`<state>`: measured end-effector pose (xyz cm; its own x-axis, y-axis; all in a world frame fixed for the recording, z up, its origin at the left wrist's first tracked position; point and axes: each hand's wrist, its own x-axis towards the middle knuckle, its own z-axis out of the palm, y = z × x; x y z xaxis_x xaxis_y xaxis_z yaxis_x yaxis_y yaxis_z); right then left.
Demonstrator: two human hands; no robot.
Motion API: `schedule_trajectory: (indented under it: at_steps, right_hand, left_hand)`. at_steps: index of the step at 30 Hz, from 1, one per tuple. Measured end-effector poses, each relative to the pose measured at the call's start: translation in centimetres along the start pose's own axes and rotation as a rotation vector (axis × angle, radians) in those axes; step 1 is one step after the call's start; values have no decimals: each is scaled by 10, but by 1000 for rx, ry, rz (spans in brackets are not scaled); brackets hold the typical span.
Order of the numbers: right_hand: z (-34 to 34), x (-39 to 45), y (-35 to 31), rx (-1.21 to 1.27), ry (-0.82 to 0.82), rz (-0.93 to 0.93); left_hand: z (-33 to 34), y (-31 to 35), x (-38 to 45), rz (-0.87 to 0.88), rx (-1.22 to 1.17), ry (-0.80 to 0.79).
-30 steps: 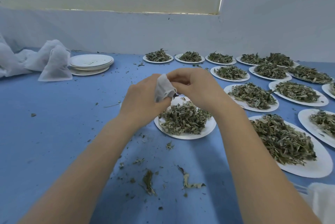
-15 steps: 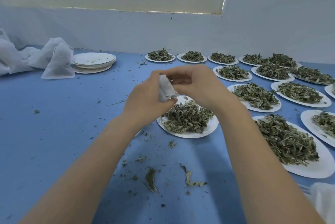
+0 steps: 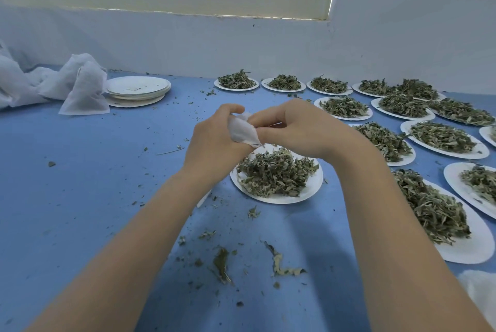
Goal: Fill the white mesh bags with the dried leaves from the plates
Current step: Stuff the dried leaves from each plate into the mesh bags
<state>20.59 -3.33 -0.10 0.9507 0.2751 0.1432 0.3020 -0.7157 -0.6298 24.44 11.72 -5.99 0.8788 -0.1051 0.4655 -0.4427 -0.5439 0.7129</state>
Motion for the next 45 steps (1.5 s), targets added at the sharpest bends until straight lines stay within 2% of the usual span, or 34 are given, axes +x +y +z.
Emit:
schedule_trajectory:
  at_steps: [2, 6, 9, 11, 16, 18, 22, 24, 26, 28, 30, 33, 38, 45]
  right_hand:
    - [0, 0, 1, 53, 41, -11]
    - [5, 2, 8, 244, 242, 3]
    - [12, 5, 12, 233, 298, 1]
    - [15, 7, 12, 203, 272, -5]
    - [11, 6, 16, 198, 17, -4]
    - [8, 4, 18, 244, 17, -23]
    - [3, 3, 19, 356, 250, -32]
    - [-1, 2, 22, 276, 325, 14]
    - [-4, 0, 25, 4, 257, 122]
    - [-3, 0, 30, -211, 74, 249]
    - [1, 0, 29, -258, -93, 343]
    - [6, 2, 30, -315, -154, 363]
    - [8, 7, 36, -324, 0, 247]
    - [-11, 3, 38, -192, 211, 136]
  left_hand:
    - [0, 1, 0, -6, -4, 4]
    - [1, 6, -3, 16, -14, -6]
    - [2, 9, -5, 74, 75, -41]
    - [3, 9, -6, 106, 132, -58]
    - [2, 7, -6, 120, 183, -101]
    - [2, 6, -5, 107, 217, -104]
    - [-4, -2, -1, 109, 352, -97]
    - [-7, -5, 1, 98, 381, -90]
    - [-9, -7, 2, 106, 416, -98]
    - [-9, -9, 2, 131, 455, -120]
    - [-10, -10, 2, 163, 495, -138]
    - [-10, -11, 2, 191, 513, -147]
    - [-10, -13, 2, 195, 501, -162]
    - [-6, -17, 1, 179, 527, -177]
